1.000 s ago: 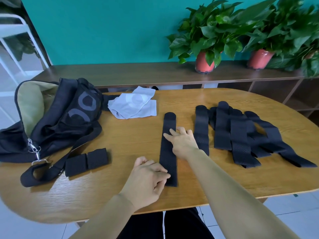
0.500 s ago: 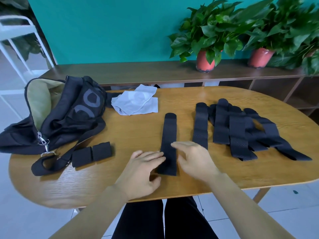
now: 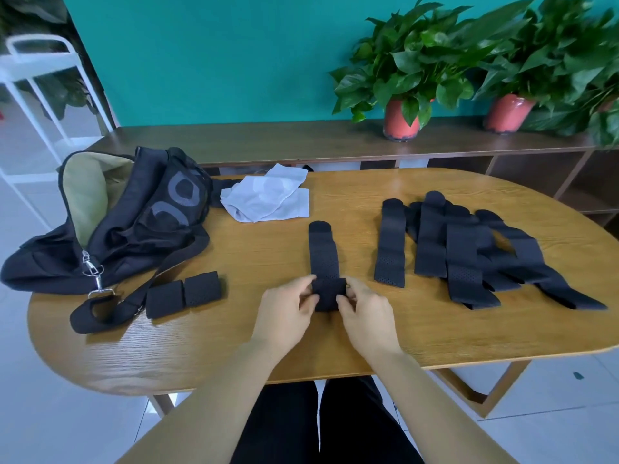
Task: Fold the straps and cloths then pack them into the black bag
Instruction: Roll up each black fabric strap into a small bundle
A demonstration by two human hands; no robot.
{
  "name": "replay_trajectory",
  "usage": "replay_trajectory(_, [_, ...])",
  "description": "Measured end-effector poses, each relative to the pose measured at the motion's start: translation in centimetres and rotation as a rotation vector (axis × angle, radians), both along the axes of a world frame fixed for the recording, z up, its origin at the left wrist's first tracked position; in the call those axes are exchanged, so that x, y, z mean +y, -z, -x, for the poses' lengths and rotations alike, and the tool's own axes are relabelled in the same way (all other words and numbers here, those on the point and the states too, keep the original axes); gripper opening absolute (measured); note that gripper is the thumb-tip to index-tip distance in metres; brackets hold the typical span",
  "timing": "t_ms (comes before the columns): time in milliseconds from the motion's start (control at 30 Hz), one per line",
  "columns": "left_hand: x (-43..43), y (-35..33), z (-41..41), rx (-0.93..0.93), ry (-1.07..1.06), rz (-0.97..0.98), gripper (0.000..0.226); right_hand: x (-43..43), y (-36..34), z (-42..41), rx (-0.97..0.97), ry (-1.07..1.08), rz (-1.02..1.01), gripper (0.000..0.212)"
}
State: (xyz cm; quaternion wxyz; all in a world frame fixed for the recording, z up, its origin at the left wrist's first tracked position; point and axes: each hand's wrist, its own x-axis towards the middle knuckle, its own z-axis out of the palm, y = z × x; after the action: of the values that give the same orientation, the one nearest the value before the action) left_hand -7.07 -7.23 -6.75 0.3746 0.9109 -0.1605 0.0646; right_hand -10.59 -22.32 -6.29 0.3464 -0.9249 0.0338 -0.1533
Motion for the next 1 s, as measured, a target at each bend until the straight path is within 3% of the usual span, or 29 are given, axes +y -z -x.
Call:
replay_trajectory(133, [-0.8, 0.4, -0.8, 0.058, -0.066, 0.008, 0.038, 1.0, 0.6, -0.9, -0.003, 0.073, 0.01, 0.041])
replay_trajectory(300, [-1.2, 0.6, -1.5, 0.061, -0.091, -0.077, 0.012, 1.4, 1.1, -1.7, 0.016, 0.149, 0.095, 0.043])
replay_trajectory(567, [-1.7, 0.7, -2.2, 0.016, -0.093, -0.165, 0.019, 1.4, 1.5, -2.3, 0.019, 0.195, 0.148, 0.041])
replay_trajectory(800, [-1.9, 0.5, -1.8, -0.082, -0.058, -0.293, 0.038, 1.7, 2.0, -2.7, -0.094, 0.22, 0.29, 0.031])
replay_trajectory(933, [-1.4, 0.6, -1.3, -0.264, 0.051, -0.436, 0.035, 1.7, 2.1, -2.6, -0.106, 0.219, 0.237, 0.032])
replay_trajectory(1000, [-1.5, 0.4, -0.7, -0.212, 0.132, -0.483, 0.043, 1.8, 2.1, -2.4, -0.131, 0.196, 0.195, 0.031])
